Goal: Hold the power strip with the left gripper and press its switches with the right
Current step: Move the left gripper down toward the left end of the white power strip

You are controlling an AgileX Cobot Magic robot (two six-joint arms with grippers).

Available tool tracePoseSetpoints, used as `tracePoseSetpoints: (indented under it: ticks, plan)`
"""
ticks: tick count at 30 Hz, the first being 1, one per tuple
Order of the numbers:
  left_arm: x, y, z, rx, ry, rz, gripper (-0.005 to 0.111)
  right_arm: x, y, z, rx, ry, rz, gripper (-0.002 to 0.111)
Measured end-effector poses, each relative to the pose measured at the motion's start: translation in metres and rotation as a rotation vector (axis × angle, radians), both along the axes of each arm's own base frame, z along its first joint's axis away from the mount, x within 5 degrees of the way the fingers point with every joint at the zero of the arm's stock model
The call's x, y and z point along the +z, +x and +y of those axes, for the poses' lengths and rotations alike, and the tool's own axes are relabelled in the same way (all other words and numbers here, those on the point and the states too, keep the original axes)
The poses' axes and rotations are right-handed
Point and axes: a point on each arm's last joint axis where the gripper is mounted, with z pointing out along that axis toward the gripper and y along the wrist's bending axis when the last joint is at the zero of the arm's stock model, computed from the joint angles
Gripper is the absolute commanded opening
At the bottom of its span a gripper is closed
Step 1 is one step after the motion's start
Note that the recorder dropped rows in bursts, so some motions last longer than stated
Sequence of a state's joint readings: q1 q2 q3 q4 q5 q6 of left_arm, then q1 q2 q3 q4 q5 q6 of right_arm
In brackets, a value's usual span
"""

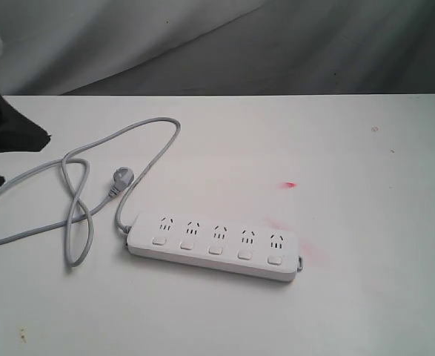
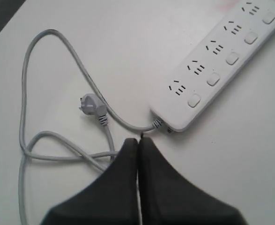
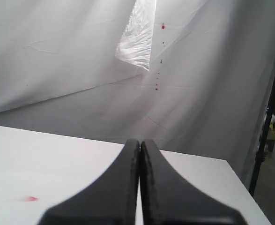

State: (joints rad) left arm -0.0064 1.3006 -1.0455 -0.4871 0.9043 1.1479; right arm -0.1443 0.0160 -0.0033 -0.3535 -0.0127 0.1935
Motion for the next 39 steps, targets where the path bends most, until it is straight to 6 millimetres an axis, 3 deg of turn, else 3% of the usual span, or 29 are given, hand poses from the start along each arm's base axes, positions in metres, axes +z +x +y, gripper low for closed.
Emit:
tracePoseSetpoints:
  ticks: [4, 9, 19, 24, 27, 34, 39]
  plan:
    - [-0.024, 0.025, -0.003, -0.110, 0.026, 0.024, 0.001, 0.000, 0.000, 0.000, 0.000, 0.000, 0.000, 0.000]
    - [-0.054, 0.043, -0.007, -0.287, 0.057, 0.032, 0.001, 0.000, 0.000, 0.000, 0.000, 0.000, 0.000, 0.000]
    - [-0.103, 0.064, -0.013, -0.409, 0.013, 0.100, 0.001, 0.000, 0.000, 0.000, 0.000, 0.000, 0.000, 0.000]
    - [-0.117, 0.068, -0.014, -0.429, 0.008, 0.127, 0.004, 0.000, 0.000, 0.000, 0.000, 0.000, 0.000, 0.000]
    - [-0.118, 0.069, -0.014, -0.426, -0.001, 0.130, 0.018, 0.000, 0.000, 0.000, 0.000, 0.000, 0.000, 0.000]
    - [-0.116, 0.070, -0.017, -0.428, -0.034, 0.102, 0.070, 0.000, 0.000, 0.000, 0.000, 0.000, 0.000, 0.000]
    - [-0.115, 0.070, -0.018, -0.460, -0.028, 0.076, 0.078, 0.000, 0.000, 0.000, 0.000, 0.000, 0.000, 0.000]
